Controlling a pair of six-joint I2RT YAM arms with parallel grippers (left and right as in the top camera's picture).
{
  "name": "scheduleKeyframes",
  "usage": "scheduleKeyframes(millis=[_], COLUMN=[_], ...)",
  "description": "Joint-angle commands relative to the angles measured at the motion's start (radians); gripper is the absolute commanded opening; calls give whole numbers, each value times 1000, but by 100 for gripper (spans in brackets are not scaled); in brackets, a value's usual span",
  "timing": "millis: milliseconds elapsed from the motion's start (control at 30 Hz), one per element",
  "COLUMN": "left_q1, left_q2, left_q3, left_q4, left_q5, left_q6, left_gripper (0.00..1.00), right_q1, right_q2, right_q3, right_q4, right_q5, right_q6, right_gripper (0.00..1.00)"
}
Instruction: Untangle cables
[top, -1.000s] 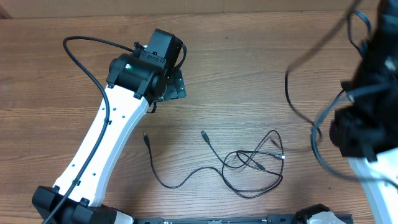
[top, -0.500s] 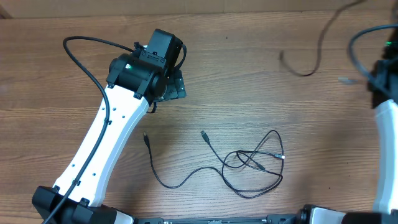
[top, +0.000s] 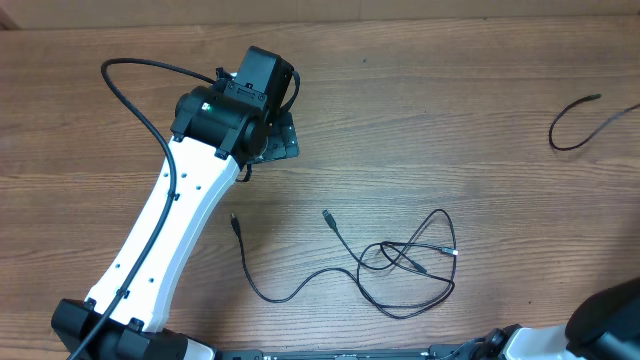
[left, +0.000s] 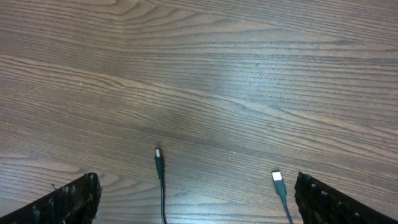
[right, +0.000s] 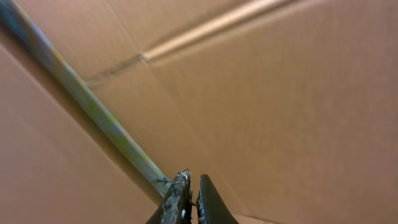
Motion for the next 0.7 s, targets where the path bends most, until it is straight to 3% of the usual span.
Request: scheduleKeyframes(millis=[0, 133, 167, 300, 433, 667], left_q1=[-2, -2, -2, -2, -2, -2], left_q2=[-3, -3, -3, -3, -3, -3], left_q3=[-2, -2, -2, -2, -2, -2], left_q4=[4, 4, 4, 4, 4, 4], left_q5=[3, 3, 3, 3, 3, 3], left_q6=[-13, -13, -13, -13, -13, -13], left_gripper=[100, 100, 100, 100, 100, 99], right_q1=[-18, -27, -27, -26, -26, -26], right_q2=[62, 143, 151, 170, 170, 170], right_q3=[11, 11, 11, 10, 10, 10], right_q4=[-6, -77, -89, -104, -109, -194], right_q5=[-58, -59, -60, -133, -258, -480], right_q6=[-61, -79, -78, -79, -79, -78], right_gripper=[4, 4, 9, 59, 100, 100])
